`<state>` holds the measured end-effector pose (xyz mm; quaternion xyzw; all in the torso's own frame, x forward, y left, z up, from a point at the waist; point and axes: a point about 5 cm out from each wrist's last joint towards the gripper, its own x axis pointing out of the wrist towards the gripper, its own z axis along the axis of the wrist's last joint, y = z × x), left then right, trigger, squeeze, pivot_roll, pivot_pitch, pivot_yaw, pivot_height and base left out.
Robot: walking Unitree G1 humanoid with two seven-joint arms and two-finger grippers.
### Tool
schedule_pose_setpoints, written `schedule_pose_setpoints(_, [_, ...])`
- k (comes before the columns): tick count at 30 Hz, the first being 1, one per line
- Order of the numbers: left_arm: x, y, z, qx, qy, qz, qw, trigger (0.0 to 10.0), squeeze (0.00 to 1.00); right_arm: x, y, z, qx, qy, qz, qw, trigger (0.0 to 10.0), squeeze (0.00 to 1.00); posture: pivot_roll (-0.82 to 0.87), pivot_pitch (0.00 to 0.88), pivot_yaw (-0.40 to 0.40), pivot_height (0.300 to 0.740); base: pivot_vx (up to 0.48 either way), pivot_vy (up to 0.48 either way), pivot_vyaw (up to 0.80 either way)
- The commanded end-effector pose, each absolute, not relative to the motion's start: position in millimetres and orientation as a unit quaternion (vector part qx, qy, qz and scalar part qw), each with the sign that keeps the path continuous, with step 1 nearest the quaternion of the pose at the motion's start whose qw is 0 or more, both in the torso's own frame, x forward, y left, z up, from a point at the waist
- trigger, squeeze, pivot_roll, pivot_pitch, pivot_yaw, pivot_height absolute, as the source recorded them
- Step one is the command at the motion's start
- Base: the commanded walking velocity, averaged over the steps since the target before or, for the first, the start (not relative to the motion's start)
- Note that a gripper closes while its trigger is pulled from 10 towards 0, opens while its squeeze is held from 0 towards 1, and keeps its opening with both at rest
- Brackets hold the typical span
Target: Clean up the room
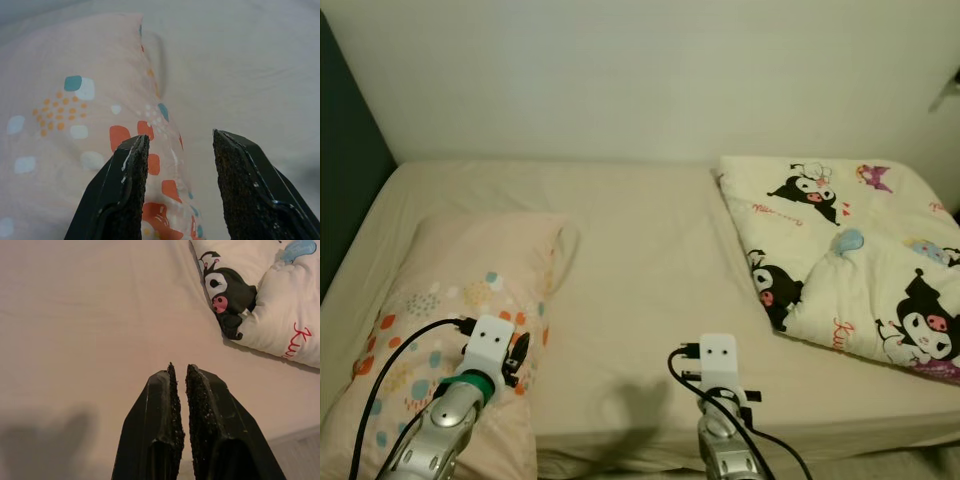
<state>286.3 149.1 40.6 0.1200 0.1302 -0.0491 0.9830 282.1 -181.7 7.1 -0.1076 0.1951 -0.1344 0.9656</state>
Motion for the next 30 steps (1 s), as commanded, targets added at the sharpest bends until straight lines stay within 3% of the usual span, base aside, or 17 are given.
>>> schedule_pose_setpoints(1, [282.6, 148.6, 37.7, 0.12, 0.139, -0.046, 0.982, 10.0, 0.0, 281.8, -181.2, 4.4, -0.119, 0.205, -0.125, 0.963, 10.0, 0.0, 0.11, 0.019, -0.011, 0.732, 0.0, 0.0, 0.0])
schedule_pose_setpoints(30, [281.0, 155.9, 37.5, 0.125, 0.139, -0.038, 0.982, 10.0, 0.0, 282.0, -182.4, 1.6, -0.114, 0.216, -0.123, 0.962, 10.0, 0.0, 0.11, 0.015, -0.02, 0.732, 0.0, 0.0, 0.0])
